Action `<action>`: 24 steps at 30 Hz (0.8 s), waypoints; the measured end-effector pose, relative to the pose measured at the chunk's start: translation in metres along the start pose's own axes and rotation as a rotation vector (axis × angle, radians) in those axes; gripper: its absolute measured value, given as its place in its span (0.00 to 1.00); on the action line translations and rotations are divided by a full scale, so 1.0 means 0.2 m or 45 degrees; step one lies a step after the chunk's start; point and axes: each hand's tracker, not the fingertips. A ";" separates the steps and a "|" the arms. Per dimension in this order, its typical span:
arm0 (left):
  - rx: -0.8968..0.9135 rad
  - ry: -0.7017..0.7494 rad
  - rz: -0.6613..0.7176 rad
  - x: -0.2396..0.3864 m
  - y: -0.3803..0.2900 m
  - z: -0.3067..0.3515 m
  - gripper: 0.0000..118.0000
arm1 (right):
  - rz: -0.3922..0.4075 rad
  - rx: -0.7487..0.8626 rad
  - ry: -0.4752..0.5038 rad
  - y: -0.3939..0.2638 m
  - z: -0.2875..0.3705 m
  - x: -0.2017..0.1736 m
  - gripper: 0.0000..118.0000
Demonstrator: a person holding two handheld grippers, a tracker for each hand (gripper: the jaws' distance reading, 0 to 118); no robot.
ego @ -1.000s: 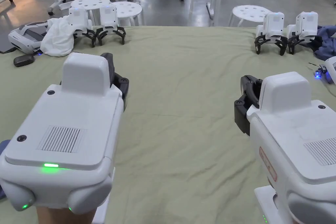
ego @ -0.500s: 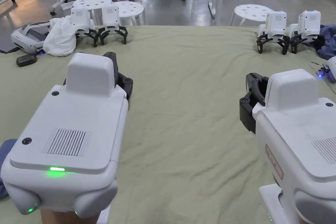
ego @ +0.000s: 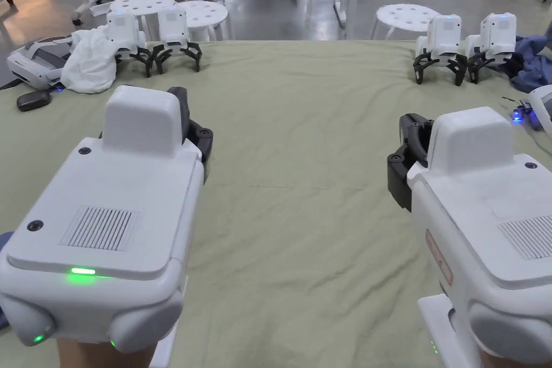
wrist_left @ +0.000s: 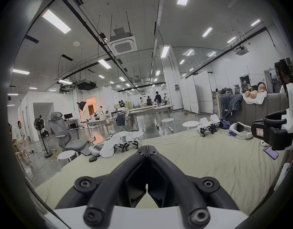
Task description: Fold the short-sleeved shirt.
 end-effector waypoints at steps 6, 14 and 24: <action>0.008 -0.003 0.003 0.00 0.00 0.00 0.00 | 0.007 -0.001 -0.001 0.00 0.00 0.00 0.03; 0.008 0.001 -0.007 0.00 0.01 0.00 0.00 | 0.009 0.002 0.011 0.01 0.00 -0.01 0.03; 0.006 0.002 -0.004 -0.01 0.01 0.00 0.00 | 0.008 -0.002 0.020 0.01 -0.01 -0.02 0.03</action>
